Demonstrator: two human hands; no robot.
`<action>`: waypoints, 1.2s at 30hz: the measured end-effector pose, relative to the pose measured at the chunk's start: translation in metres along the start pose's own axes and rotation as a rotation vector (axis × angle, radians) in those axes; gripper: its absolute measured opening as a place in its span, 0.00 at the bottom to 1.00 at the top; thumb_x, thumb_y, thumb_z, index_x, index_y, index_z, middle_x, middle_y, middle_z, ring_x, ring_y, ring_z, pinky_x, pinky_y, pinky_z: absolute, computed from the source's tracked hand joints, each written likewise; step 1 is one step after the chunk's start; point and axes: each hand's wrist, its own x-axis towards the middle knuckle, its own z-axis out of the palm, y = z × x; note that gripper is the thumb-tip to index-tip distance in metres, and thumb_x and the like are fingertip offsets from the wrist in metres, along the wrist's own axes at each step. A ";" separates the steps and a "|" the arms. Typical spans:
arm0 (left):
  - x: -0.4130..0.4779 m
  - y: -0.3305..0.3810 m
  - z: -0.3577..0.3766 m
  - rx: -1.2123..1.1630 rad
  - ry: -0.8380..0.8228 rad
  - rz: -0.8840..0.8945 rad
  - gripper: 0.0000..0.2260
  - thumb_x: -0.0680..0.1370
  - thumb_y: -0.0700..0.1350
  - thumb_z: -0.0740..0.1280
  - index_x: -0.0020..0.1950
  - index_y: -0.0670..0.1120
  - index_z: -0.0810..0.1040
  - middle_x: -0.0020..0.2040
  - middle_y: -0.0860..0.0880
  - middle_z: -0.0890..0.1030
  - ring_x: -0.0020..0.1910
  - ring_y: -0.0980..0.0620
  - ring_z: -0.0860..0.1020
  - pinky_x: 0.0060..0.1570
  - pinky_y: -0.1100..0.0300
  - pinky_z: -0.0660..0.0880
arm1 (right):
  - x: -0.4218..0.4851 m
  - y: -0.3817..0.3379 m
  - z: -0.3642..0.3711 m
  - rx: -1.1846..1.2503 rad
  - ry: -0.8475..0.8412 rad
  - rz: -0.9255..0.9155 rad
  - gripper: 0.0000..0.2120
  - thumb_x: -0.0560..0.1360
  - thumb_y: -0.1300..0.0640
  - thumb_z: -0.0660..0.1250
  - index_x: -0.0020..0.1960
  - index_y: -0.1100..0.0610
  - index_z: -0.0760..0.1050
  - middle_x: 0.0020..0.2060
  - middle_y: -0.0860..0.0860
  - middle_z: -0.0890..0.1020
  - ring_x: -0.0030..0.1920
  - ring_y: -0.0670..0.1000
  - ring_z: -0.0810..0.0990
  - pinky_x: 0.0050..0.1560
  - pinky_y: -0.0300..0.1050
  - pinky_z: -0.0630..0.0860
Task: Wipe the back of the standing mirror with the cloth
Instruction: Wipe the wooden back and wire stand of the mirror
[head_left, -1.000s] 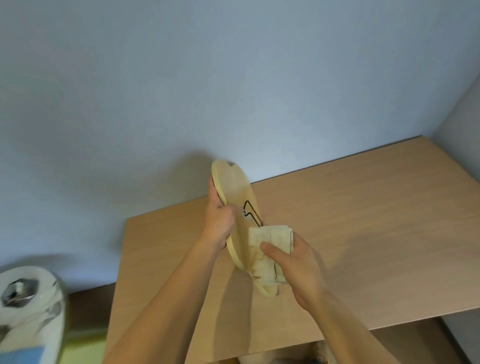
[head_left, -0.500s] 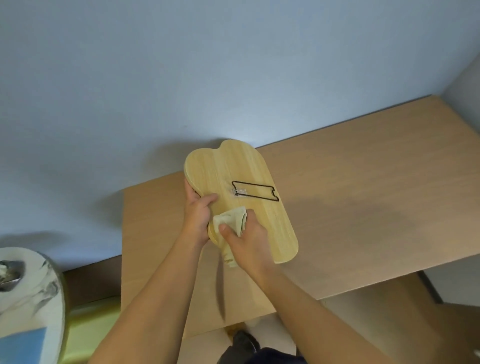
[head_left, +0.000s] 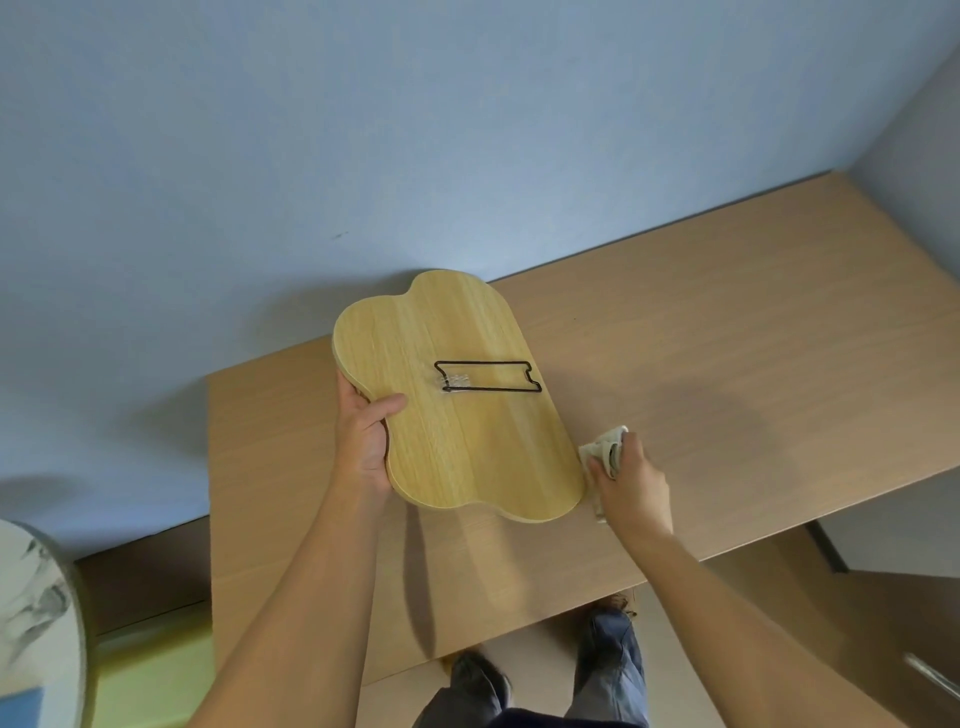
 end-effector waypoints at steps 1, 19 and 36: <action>0.000 0.000 0.000 -0.004 -0.001 -0.002 0.39 0.71 0.28 0.68 0.80 0.52 0.70 0.70 0.46 0.81 0.64 0.43 0.82 0.55 0.43 0.82 | 0.001 -0.005 -0.007 0.002 0.028 0.001 0.22 0.80 0.54 0.71 0.69 0.62 0.69 0.51 0.60 0.83 0.51 0.65 0.83 0.44 0.51 0.75; 0.000 -0.007 0.000 -0.075 -0.001 0.004 0.27 0.82 0.37 0.67 0.79 0.54 0.72 0.70 0.49 0.82 0.68 0.42 0.80 0.66 0.34 0.76 | 0.030 -0.057 0.034 0.212 -0.019 0.014 0.16 0.79 0.47 0.71 0.49 0.53 0.65 0.33 0.43 0.72 0.36 0.55 0.76 0.32 0.45 0.68; -0.002 -0.010 0.008 -0.306 0.023 -0.077 0.27 0.83 0.64 0.62 0.75 0.48 0.78 0.72 0.45 0.81 0.70 0.43 0.80 0.60 0.46 0.81 | -0.007 -0.138 0.050 0.429 -0.265 -0.154 0.14 0.77 0.46 0.73 0.57 0.52 0.76 0.44 0.45 0.85 0.44 0.46 0.84 0.42 0.43 0.82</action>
